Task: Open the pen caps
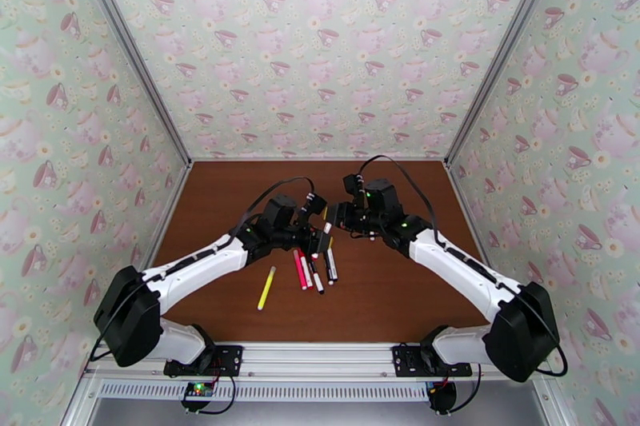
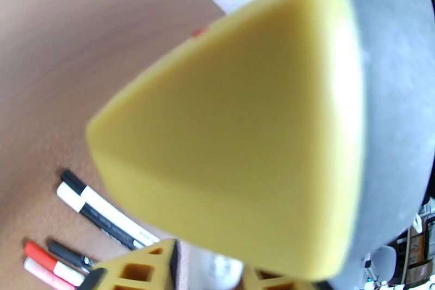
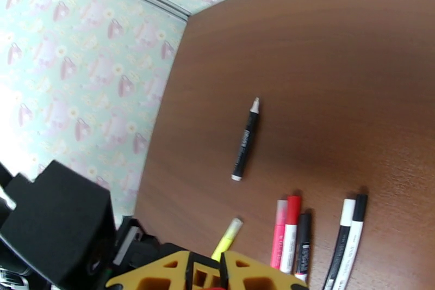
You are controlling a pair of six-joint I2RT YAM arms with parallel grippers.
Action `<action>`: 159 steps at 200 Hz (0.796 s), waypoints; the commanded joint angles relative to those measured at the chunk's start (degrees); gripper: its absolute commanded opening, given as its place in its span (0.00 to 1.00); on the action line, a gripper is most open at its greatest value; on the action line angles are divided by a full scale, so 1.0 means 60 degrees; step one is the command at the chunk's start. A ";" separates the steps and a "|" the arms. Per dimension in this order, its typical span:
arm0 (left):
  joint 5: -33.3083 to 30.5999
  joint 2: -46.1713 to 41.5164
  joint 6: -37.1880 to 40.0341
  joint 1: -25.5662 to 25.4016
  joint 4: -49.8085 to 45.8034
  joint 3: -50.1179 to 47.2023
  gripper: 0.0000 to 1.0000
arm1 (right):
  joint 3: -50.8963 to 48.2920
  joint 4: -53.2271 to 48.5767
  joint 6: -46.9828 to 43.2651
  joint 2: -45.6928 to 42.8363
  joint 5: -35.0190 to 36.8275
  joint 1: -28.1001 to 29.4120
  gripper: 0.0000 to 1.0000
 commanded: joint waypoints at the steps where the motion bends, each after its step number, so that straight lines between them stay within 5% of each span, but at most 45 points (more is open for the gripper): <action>1: -0.0113 -0.0113 -0.0073 -0.0016 0.0359 -0.0362 0.19 | 0.0032 0.0145 0.0476 -0.0276 0.0171 0.0074 0.08; 34: -0.0564 -0.0251 0.0224 -0.0067 -0.0165 -0.0267 0.10 | 0.0008 0.0079 0.0574 -0.0387 0.0443 0.0035 0.05; 64: -0.3353 -0.0594 0.1078 -0.0836 -0.1546 -0.0211 0.07 | 0.0147 -0.0888 0.0862 -0.0704 0.1534 -0.0338 0.00; 94: -0.4195 -0.0563 0.1187 -0.1456 -0.1804 0.0145 0.06 | -0.0201 -0.0654 0.1163 -0.1110 0.1685 -0.0874 0.00; 122: -0.2880 -0.0539 0.0989 -0.1485 -0.1760 0.0214 0.05 | -0.0595 -0.0057 0.0998 -0.1563 0.1395 -0.1298 0.00; 159: 0.0730 -0.0209 0.0450 -0.1265 -0.1372 0.0597 0.05 | -0.1050 0.1177 0.0464 -0.1866 -0.0109 -0.1984 0.00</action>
